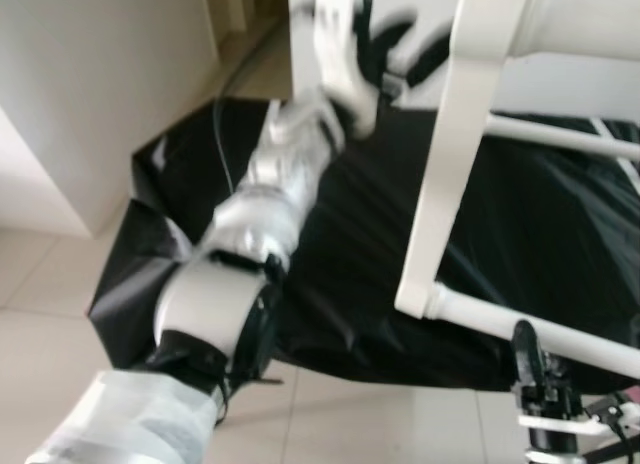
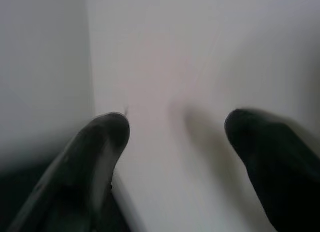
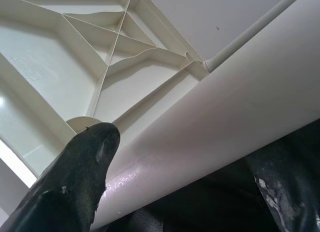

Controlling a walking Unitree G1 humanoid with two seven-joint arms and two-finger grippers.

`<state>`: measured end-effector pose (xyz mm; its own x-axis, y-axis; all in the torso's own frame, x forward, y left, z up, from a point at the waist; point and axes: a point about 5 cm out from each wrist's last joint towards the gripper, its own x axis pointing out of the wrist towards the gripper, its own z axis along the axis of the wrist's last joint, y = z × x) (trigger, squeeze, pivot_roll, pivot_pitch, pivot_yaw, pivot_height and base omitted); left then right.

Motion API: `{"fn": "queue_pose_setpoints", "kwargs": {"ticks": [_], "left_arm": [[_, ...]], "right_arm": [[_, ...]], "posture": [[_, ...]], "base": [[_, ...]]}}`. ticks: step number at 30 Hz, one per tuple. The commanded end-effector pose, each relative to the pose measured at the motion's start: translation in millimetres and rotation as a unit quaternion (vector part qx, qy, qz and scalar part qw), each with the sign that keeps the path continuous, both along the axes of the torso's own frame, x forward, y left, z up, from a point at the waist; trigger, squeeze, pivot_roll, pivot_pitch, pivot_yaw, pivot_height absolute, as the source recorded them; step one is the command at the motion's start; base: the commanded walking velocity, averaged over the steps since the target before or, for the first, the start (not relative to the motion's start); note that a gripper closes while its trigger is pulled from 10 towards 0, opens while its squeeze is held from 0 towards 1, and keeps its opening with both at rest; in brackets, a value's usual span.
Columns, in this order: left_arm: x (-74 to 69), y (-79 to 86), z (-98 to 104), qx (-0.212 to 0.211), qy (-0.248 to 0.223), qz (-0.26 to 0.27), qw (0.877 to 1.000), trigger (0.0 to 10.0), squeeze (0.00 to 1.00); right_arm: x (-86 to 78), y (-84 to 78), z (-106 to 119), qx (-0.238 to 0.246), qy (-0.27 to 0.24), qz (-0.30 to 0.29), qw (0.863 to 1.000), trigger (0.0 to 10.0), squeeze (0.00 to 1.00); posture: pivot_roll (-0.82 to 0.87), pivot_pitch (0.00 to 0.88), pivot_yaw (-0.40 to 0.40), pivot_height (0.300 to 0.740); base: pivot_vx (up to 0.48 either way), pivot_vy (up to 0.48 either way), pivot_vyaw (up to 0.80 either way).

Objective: Building children table

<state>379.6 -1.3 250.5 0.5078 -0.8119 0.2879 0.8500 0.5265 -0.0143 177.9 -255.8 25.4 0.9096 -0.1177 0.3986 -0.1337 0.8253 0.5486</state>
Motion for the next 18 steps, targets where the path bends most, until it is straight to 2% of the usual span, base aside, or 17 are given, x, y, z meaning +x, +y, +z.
{"fn": "queue_pose_setpoints", "kwargs": {"ticks": [1, 3, 7, 17, 18], "left_arm": [[-1.3, -4.3, -5, 0.028, -0.004, -0.001, 1.0, 10.0, 0.0], [2.1, 2.9, -5, 0.019, 0.001, 0.019, 1.0, 10.0, 0.0], [3.4, 5.4, -7, 0.015, 0.01, 0.028, 0.999, 10.0, 0.0], [2.9, 7.2, -11, 0.02, 0.003, 0.035, 0.999, 10.0, 0.0], [2.8, 8.3, -16, 0.023, 0.015, 0.029, 0.999, 10.0, 0.0]], "right_arm": [[-134.9, 53.9, -10, -0.16, 0.228, -0.18, 0.944, 10.0, 0.0], [-138.5, 53.7, -14, -0.161, 0.239, -0.16, 0.944, 10.0, 0.0], [-139.0, 51.9, -17, -0.16, 0.24, -0.158, 0.944, 10.0, 0.0], [-144.7, 55.6, -17, -0.167, 0.239, -0.163, 0.942, 10.0, 0.0], [-148.9, 56.5, -21, -0.164, 0.244, -0.164, 0.941, 10.0, 0.0]], "posture": [[-0.28, 0.0, 0.0, 0.74], [-0.27, 0.0, 0.0, 0.74], [-0.27, 0.0, 0.0, 0.74], [-0.27, 0.0, 0.0, 0.74], [-0.27, 0.0, 0.0, 0.74]], "base": [[0.0, 0.0, 0.0], [0.0, 0.0, 0.0], [0.0, 0.0, 0.0], [0.0, 0.0, 0.0], [0.0, 0.0, 0.0]]}}
